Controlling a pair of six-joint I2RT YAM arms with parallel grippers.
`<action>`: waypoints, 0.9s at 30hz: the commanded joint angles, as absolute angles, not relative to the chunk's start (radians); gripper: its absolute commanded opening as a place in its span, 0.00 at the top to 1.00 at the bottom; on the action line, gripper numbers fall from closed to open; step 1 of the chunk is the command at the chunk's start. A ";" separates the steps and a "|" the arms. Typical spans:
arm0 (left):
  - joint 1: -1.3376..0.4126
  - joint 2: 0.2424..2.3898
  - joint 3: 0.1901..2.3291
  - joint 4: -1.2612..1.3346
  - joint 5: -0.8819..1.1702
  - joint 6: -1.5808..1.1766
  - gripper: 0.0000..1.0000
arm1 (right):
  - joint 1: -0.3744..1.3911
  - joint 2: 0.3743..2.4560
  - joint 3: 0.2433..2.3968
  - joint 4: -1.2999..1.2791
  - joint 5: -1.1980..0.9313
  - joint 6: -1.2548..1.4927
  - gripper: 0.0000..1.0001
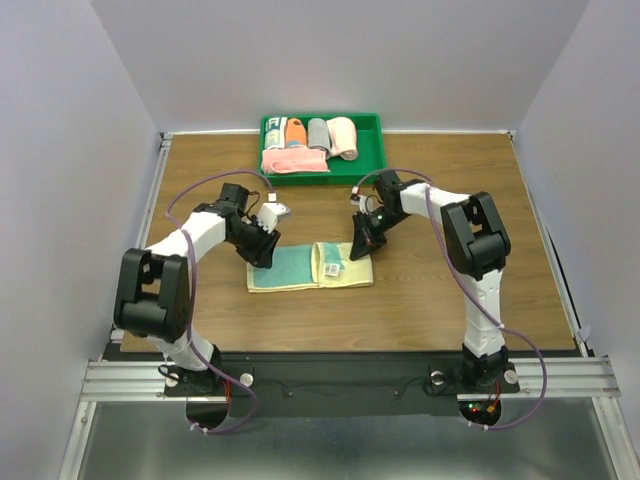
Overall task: Roll the towels
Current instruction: Fold the towel
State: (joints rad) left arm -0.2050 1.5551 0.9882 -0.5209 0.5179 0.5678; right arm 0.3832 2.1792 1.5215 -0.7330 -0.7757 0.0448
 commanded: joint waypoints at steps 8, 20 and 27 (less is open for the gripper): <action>-0.264 1.873 1.267 -0.499 0.460 0.518 0.58 | 0.394 1.896 1.175 -0.722 -0.985 -0.061 0.72; -0.407 2.241 1.957 -0.540 0.592 0.482 0.40 | 0.285 1.654 1.131 -0.721 -0.931 -0.057 0.62; -0.405 1.973 1.704 -0.446 0.555 0.492 0.24 | 0.287 1.726 1.072 -0.640 -0.905 -0.049 0.66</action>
State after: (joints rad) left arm -0.4206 2.1994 1.8481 -0.4858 0.5449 0.4965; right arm 0.2764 1.6775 1.1023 -0.7090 -0.9100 -0.0551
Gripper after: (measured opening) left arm 0.742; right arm 0.351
